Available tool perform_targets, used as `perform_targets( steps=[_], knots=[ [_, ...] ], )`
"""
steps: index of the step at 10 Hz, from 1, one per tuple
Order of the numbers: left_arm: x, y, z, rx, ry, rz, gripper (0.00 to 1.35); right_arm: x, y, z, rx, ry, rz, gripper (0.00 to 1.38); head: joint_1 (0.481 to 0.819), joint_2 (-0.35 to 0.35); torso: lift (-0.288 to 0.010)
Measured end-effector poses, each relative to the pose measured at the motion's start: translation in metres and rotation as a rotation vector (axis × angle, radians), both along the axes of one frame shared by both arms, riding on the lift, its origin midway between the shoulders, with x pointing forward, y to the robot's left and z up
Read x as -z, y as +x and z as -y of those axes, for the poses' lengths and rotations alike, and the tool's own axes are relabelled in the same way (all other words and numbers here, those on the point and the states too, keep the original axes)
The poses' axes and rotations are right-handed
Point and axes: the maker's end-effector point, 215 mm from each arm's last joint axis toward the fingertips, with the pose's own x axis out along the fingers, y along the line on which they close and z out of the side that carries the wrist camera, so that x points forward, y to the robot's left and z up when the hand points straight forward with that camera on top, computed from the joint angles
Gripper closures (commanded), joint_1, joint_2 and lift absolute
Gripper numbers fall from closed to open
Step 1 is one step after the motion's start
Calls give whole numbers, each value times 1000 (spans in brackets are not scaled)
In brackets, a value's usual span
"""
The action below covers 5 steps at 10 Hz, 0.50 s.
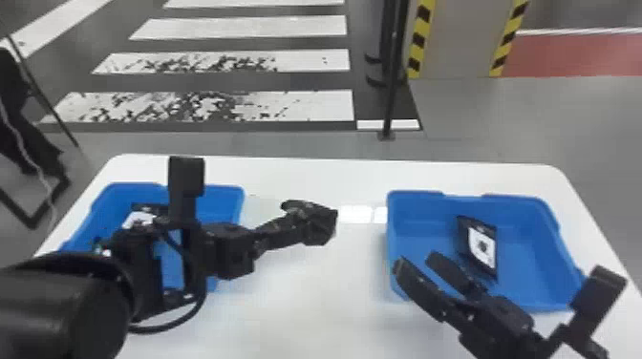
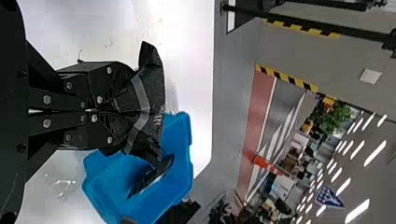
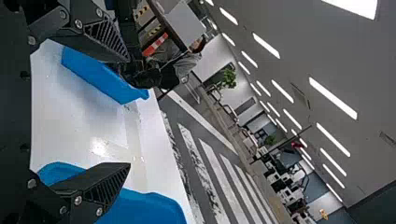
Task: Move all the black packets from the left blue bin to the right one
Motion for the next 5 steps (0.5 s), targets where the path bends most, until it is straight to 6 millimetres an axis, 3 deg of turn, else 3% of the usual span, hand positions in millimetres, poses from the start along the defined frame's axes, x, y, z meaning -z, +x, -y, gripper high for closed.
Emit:
perform_targets(
  steps=[3, 5],
  knots=[
    [-4, -30, 64, 144, -76, -26, 1204, -15, 14, -15, -43, 15, 34, 246, 695, -53, -145],
    [-6, -45, 91, 208, -102, -36, 1204, -23, 19, -20, -50, 27, 49, 246, 695, -82, -145]
  ],
)
